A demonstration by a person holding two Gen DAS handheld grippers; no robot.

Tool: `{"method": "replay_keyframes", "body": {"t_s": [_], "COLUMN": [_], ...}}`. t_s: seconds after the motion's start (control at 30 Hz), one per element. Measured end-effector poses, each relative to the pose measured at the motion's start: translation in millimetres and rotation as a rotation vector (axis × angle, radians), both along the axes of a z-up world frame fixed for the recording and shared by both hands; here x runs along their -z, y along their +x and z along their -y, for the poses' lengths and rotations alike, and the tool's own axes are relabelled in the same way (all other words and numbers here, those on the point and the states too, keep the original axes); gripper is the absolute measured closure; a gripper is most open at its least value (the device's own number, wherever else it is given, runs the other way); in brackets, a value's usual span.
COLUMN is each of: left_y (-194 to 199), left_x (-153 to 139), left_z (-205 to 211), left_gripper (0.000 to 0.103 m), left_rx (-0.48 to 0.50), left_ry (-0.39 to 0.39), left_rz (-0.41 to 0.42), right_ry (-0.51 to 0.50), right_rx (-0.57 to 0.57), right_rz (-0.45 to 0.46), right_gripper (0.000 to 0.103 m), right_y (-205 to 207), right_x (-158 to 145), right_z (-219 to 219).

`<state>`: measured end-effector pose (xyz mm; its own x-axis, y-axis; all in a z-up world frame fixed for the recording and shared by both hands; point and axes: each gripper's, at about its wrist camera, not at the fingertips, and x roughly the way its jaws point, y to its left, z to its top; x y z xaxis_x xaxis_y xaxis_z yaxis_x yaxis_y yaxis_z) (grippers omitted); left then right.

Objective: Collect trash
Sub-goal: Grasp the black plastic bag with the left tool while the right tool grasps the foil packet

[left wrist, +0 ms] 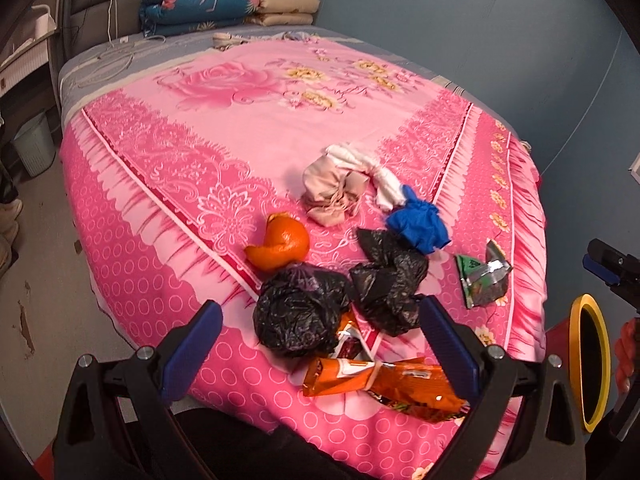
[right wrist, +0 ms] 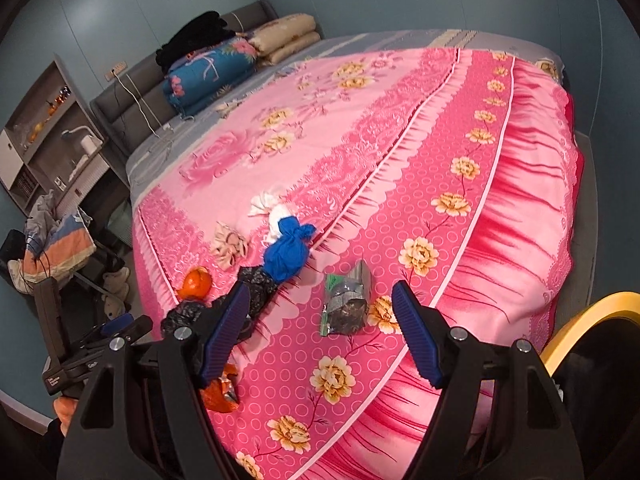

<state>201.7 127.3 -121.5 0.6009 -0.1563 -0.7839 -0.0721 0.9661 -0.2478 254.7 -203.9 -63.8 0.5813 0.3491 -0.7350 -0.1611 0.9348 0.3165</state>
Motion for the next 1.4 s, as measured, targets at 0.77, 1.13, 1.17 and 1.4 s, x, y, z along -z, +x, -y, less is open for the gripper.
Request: {"method": "replay_keyframes", "body": {"t_s": [0.77,1.13,1.17,1.4], "left_y": [34,35,34,26], "left_x": [52,58,58,44], "left_z": [-4,7,7,2], "left_gripper": [0.027,0.061,0.063,0.067], "left_rx": [0.040,0.076,0.077,0.069], "left_ry": [0.006,0.002,0.002,-0.030], "left_rz": [-0.135,-0.137,-0.135,-0.093], "right_ry": [-0.192,-0.196,-0.193,-0.204], "right_rx": [0.052,0.023,0.021,-0.005], "right_rz": [-0.233,-0.273,-0.271,-0.257], "right_gripper": [0.039,0.070,0.077,0.092], "right_y": [66,69,68,62], "right_x": [113,129,128,123], "right_z": [-44,-55,-56,-61]}}
